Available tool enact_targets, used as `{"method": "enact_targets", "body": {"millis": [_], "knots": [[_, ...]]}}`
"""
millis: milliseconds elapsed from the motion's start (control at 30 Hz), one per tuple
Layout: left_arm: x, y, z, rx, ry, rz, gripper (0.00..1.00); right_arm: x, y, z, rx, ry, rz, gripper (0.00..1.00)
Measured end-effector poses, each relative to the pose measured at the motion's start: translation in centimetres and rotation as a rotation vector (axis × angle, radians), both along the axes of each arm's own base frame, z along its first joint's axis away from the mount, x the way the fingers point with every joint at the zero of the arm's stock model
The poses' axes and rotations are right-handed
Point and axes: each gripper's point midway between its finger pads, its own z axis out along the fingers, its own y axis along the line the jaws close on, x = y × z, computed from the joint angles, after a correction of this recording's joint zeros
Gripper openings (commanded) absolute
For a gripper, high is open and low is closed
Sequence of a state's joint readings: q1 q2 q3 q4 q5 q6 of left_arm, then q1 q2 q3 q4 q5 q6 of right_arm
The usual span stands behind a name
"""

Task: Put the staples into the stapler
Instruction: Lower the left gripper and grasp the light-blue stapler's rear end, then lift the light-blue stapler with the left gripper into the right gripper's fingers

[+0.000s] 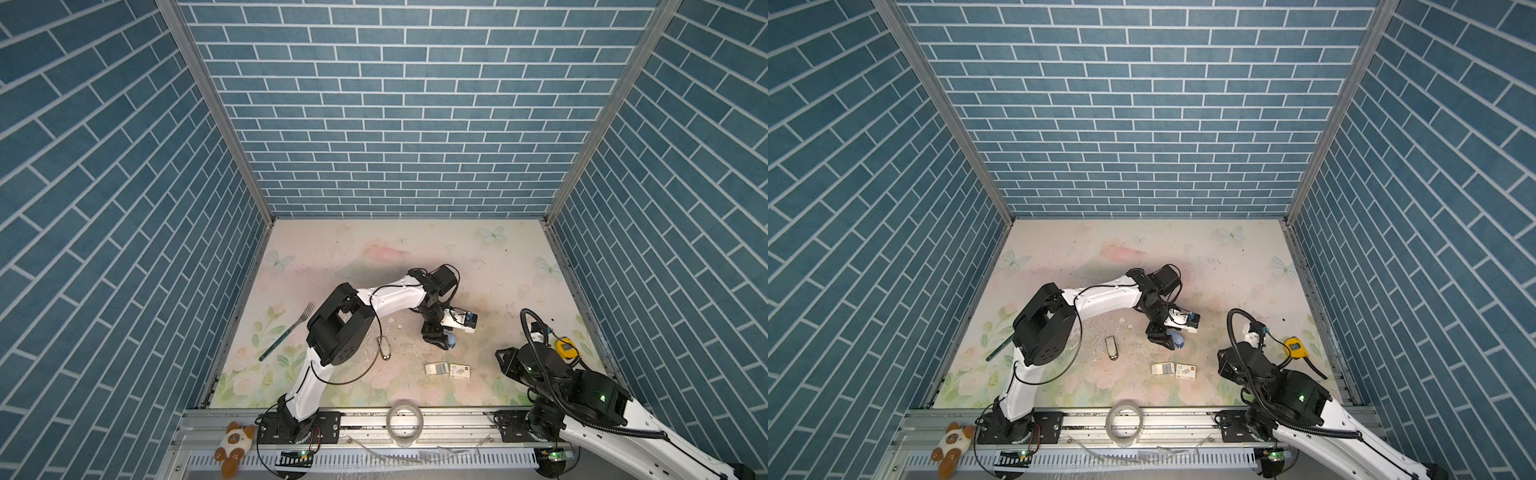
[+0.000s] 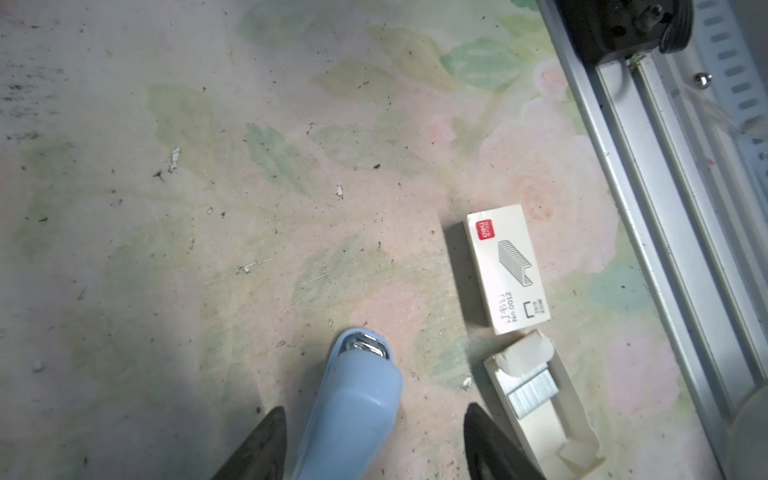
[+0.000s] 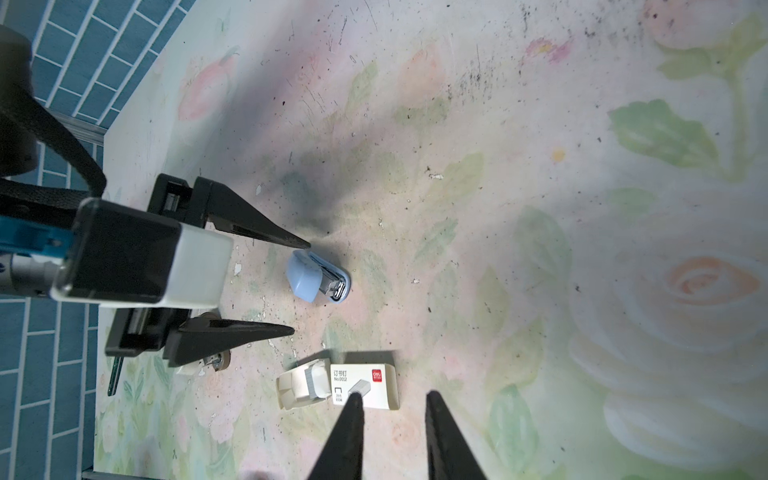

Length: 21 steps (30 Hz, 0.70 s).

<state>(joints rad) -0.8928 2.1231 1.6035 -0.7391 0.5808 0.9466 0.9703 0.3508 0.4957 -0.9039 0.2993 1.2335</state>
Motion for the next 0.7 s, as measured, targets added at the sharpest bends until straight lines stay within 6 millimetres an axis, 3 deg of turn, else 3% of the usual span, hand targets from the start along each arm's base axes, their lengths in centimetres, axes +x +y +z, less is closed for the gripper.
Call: {"method": "enact_targets", "body": {"millis": [267, 433, 700], "knots": [[0.2, -0.8, -0.9, 0.008, -0.061, -0.018, 0.52, 0.1, 0.1, 0.1, 0.004, -0.003, 0.0, 0.27], [0.5, -0.6, -2.0, 0.036, -0.072, -0.015, 0.39, 0.1, 0.1, 0.1, 0.007, -0.006, -0.001, 0.26], [0.8, -0.7, -2.0, 0.033, -0.087, -0.006, 0.25, 0.1, 0.7, 0.2, 0.022, 0.0, 0.016, 0.27]]}}
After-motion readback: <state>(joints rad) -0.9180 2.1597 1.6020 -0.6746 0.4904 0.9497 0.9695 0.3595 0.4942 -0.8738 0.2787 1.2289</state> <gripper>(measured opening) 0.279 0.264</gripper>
